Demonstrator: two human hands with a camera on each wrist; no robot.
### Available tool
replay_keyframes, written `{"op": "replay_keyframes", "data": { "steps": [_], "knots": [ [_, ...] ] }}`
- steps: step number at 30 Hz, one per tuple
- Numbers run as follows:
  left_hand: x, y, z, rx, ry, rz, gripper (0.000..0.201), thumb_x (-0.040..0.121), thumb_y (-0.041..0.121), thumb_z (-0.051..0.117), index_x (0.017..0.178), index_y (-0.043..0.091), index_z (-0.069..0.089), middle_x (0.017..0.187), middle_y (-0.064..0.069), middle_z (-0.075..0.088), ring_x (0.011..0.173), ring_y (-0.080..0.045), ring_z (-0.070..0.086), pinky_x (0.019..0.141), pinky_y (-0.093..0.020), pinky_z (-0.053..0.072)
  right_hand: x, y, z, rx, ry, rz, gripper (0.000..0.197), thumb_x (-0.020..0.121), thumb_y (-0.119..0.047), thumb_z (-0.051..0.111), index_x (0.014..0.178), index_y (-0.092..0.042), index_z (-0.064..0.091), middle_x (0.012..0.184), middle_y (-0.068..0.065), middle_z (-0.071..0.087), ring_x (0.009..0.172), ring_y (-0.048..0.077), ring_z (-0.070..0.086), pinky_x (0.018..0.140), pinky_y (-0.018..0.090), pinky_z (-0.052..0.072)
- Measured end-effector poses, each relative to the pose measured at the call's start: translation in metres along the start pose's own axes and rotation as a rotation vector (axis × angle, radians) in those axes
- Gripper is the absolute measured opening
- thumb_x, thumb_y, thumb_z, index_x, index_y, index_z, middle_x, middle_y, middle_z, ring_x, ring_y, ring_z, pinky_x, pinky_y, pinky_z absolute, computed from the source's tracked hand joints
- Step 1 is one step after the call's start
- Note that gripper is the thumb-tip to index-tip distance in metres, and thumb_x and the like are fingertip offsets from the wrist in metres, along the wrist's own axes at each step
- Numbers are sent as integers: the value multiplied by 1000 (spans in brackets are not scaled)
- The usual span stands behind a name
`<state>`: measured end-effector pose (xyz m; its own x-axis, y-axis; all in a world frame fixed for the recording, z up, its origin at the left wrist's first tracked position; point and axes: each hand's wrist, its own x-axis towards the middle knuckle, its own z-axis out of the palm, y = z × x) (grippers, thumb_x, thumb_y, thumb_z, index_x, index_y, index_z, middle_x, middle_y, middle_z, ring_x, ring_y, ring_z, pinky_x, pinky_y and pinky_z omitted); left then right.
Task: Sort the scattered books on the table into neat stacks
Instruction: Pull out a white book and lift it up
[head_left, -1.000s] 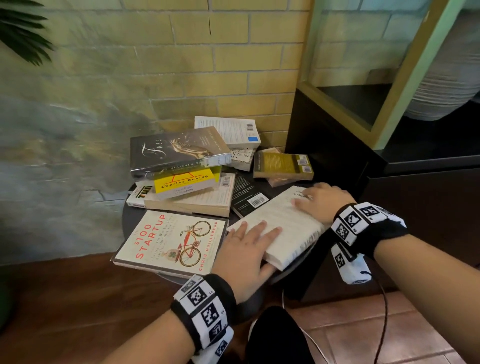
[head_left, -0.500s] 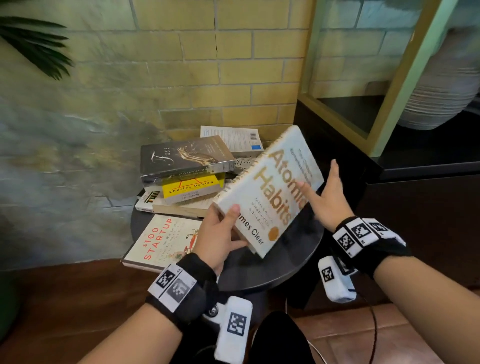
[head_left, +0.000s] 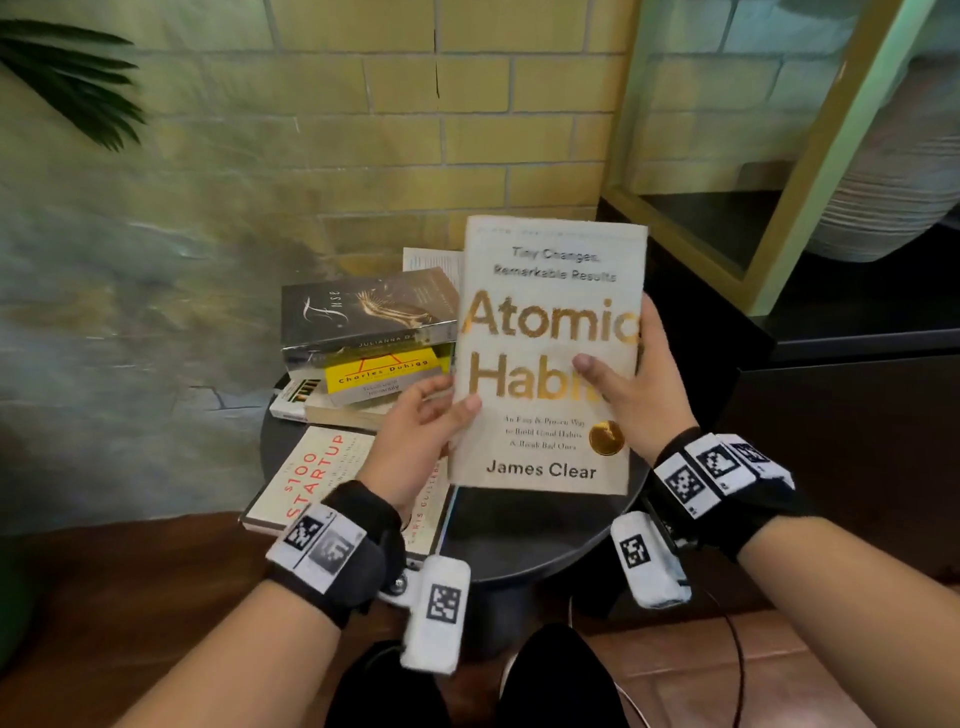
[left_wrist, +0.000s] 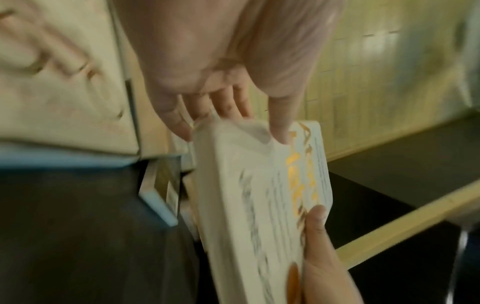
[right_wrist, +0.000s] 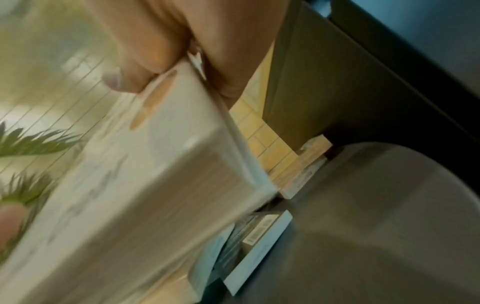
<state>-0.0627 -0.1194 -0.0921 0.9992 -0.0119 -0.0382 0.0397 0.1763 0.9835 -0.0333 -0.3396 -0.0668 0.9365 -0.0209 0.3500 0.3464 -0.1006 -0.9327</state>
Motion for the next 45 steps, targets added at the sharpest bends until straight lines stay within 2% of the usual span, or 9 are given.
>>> {"op": "replay_keyframes", "data": {
  "steps": [7,12,16,22,26,31,36,40,45],
  "knots": [
    [-3,-2,-27,-37,88,11,32,96,31,50,123,15,57,109,-5,74,97,-22,72,79,-37,60,6,7,32,-69,-330,155,55,94,-26,57,142,-32,33,116,-4,67,98,13,70,78,35,59],
    [-29,-17,-72,51,150,-64,41,95,41,54,124,13,59,113,-11,72,106,-33,67,97,-53,50,30,38,36,-593,-328,124,42,96,-35,51,135,-17,51,118,2,63,107,19,62,97,40,49],
    [-49,-27,-89,234,70,-78,26,98,35,52,113,18,63,97,14,76,93,-1,70,95,-27,51,39,71,45,-985,-503,234,68,87,-41,64,145,-15,37,145,14,41,131,30,44,109,38,36],
    [-65,-40,-96,206,43,-144,22,99,21,49,112,11,64,100,1,76,92,-14,72,70,-19,55,50,97,66,-1210,-527,347,91,81,-64,57,150,-16,21,145,21,41,130,39,43,108,44,37],
    [-65,-48,-102,181,48,-170,34,94,30,57,119,8,62,114,-9,72,106,-27,68,89,-36,55,59,103,77,-1295,-527,367,100,76,-71,56,150,-18,15,145,24,37,130,41,40,108,44,36],
    [-62,-51,-103,179,58,-172,26,99,19,46,118,8,62,112,-10,72,101,-23,70,77,-25,57,70,104,70,-1142,-419,429,120,57,-66,77,148,-11,21,153,19,23,137,38,33,111,47,34],
    [-58,-52,-103,163,44,-177,23,99,19,47,114,13,63,108,-4,74,92,-14,72,67,-18,55,72,103,64,-943,-363,513,118,47,-57,86,141,-9,33,138,13,47,124,31,50,97,48,49],
    [-55,-52,-107,162,50,-161,49,84,45,67,123,16,60,118,-5,70,109,-25,67,91,-40,54,75,107,51,-563,-182,637,95,61,-21,90,139,-17,35,131,7,52,118,30,55,80,46,59],
    [-52,-51,-111,152,27,-189,68,68,61,72,122,21,61,120,-5,69,112,-29,65,101,-55,46,82,98,28,-201,39,625,101,63,-5,83,146,-19,28,130,4,56,114,28,58,90,51,54]
  ]
}}
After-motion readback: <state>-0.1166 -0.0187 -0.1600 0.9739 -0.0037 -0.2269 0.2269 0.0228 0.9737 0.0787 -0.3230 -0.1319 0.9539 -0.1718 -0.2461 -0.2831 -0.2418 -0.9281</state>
